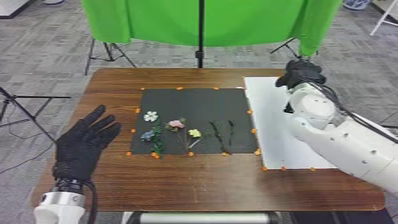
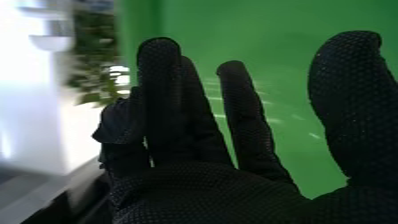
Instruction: Arrange flowers
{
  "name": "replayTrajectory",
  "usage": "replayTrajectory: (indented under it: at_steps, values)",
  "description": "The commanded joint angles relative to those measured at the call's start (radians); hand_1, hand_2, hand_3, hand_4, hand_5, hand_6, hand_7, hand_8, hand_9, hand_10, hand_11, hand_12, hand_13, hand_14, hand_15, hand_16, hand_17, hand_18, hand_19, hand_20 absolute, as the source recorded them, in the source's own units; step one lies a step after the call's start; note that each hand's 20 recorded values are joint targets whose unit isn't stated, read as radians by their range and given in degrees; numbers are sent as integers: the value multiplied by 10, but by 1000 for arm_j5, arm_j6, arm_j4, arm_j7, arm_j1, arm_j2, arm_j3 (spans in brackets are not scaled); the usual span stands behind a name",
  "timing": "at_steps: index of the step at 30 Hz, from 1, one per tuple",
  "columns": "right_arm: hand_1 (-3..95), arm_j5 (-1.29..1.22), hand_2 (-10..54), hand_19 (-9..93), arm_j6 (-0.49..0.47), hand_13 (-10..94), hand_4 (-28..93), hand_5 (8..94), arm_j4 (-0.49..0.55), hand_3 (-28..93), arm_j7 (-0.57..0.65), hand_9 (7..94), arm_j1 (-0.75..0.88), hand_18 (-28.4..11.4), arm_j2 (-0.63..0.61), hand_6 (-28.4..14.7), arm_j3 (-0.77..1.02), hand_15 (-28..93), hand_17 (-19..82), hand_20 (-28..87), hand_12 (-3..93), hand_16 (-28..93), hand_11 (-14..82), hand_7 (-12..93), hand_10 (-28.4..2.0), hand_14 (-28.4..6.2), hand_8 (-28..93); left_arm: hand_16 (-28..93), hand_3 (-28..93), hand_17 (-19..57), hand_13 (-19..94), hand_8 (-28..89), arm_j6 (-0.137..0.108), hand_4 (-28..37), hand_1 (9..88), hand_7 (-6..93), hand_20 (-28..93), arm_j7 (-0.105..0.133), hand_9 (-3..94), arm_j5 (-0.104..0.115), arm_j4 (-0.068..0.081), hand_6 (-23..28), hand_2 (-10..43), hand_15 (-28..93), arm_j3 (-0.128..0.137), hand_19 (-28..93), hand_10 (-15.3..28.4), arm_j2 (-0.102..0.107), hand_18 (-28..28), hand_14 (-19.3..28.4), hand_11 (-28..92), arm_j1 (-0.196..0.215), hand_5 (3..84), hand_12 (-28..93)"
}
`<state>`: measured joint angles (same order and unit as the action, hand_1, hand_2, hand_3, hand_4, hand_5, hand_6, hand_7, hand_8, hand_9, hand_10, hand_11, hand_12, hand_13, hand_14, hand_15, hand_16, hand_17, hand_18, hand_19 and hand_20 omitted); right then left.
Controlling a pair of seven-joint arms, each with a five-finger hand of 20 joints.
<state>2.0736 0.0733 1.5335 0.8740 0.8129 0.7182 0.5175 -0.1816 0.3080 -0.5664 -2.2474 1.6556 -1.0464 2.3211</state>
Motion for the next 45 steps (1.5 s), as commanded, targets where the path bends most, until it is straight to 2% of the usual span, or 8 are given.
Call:
replayTrajectory:
  at_steps: [1,13,17,22,25,28,36,45]
  values:
    - [308,-16,-95,899,-172,431,-283,444,-101,788,50,446,16,-247,10,-14,94,739,230,514,128,62,163,136,-213,-172,-120,-90,806,-80,263,-85,-16,-231,240,115,211,4,358,11,5,113,62,530,-7,559,209,12,270,283,257,6,404,113]
    - [313,-85,-95,888,-301,434,-283,429,-201,786,99,442,98,-250,119,2,188,732,222,509,130,49,140,143,-212,-172,-125,-89,806,-81,262,-86,1,-231,239,116,210,-20,357,1,14,112,61,530,-9,559,208,-3,269,283,255,-22,404,113]
    - [319,-109,-95,881,-320,465,-283,440,-234,788,121,457,117,-254,137,10,223,702,229,499,129,41,136,146,-209,-168,-126,-89,805,-81,263,-86,-5,-232,240,116,210,3,357,8,16,112,61,529,-20,559,208,9,270,282,256,-18,403,113]
    - [448,-37,-95,899,-193,660,-282,640,-236,748,79,688,159,-234,125,26,204,578,304,441,144,144,164,172,-128,-86,-86,-89,806,-81,263,-85,-10,-232,238,116,209,3,357,7,13,112,61,530,-17,559,207,5,269,283,257,-16,403,114]
    - [594,-8,-95,930,-128,821,-283,836,-224,657,57,921,167,-205,114,22,179,499,403,424,299,267,98,198,-64,-21,16,-89,806,-81,263,-86,-13,-232,239,115,209,19,357,11,12,113,60,530,-21,559,208,10,269,283,257,-11,403,113]
    - [627,20,-95,932,-56,866,-283,872,-217,642,45,937,156,-197,101,19,146,509,434,432,290,265,155,192,-57,-15,25,-89,806,-81,263,-85,-18,-232,238,115,209,26,358,15,11,113,60,530,-20,559,208,10,269,283,256,-9,403,113]
    - [608,42,-95,932,151,881,-283,900,-63,693,0,937,117,-207,37,6,97,515,447,451,275,273,192,173,-61,-20,32,-89,806,-81,263,-85,-20,-232,238,115,209,30,357,15,5,113,60,529,-13,558,208,17,270,282,256,2,404,113]
    - [598,123,-95,932,20,859,-283,892,196,704,-269,937,295,-205,117,5,233,548,429,483,285,270,184,171,-67,-30,47,-89,806,-81,263,-86,-16,-231,238,115,209,13,358,11,4,112,60,529,-7,559,208,8,270,283,256,-3,403,113]
